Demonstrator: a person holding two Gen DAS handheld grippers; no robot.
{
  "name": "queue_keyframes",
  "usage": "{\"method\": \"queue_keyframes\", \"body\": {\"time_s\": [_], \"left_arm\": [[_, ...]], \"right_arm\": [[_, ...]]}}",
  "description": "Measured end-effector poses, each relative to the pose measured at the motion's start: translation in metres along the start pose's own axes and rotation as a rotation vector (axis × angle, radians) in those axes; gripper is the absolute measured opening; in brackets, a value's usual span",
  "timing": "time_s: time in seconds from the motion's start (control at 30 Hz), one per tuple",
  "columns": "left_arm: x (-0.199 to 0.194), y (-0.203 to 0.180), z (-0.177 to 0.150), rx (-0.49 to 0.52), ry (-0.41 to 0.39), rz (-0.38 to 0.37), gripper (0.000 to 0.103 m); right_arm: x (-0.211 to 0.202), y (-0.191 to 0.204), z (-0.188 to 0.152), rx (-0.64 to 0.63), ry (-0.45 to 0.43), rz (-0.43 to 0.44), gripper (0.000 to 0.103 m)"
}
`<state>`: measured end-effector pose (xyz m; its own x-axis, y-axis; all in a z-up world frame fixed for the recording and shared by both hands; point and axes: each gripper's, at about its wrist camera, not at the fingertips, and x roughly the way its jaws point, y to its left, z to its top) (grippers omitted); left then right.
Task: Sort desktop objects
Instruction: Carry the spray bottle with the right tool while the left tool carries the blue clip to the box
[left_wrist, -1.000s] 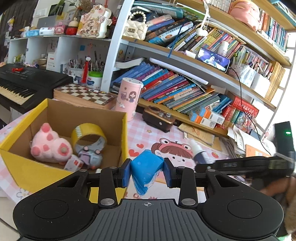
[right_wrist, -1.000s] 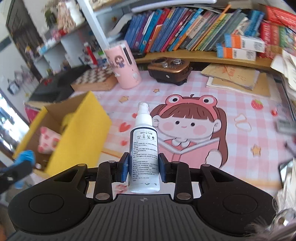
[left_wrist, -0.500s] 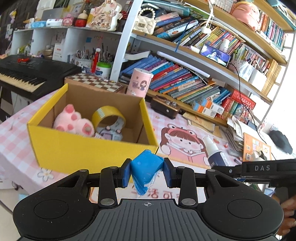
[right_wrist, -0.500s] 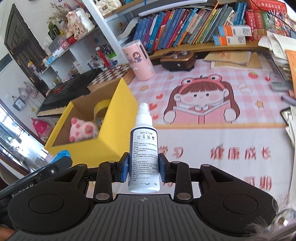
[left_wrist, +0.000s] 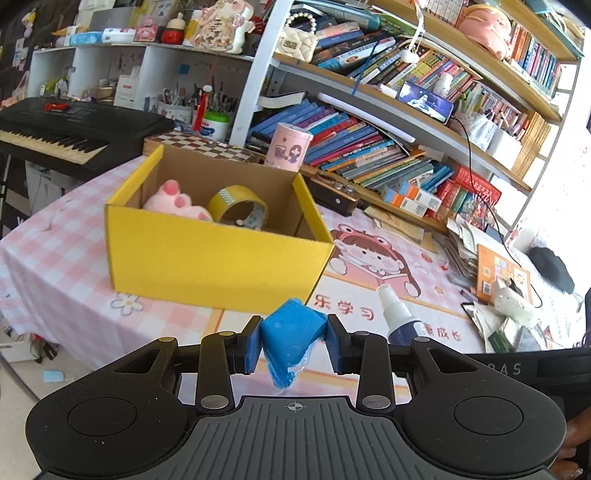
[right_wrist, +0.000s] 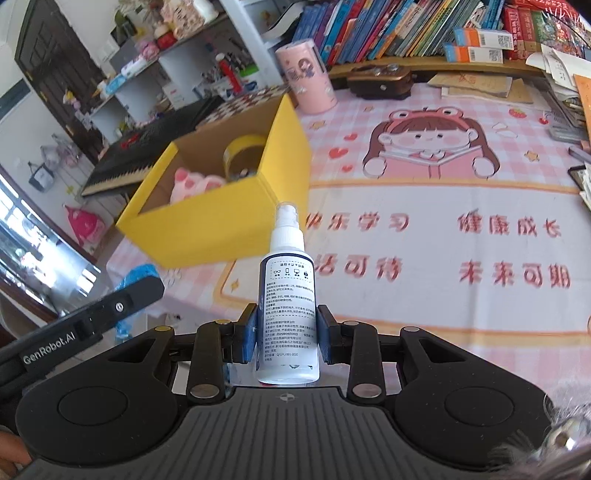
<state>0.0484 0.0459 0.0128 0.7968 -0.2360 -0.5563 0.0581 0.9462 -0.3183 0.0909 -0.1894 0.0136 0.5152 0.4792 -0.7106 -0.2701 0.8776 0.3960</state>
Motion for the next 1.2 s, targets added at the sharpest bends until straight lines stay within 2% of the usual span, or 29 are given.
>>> {"method": "queue_keyframes", "body": {"time_s": [0.5,1.2], "left_arm": [[-0.038,0.035,-0.019,-0.05,-0.005,0.04,0.034],[-0.061,0.058,-0.014,-0.092,-0.056,0.093,0.034]], "right_arm": [[0.01,0.054,-0.032,-0.079,0.061,0.04,0.03],[0.023,0.089,-0.029,-0.158,0.092,0.092,0.03]]}}
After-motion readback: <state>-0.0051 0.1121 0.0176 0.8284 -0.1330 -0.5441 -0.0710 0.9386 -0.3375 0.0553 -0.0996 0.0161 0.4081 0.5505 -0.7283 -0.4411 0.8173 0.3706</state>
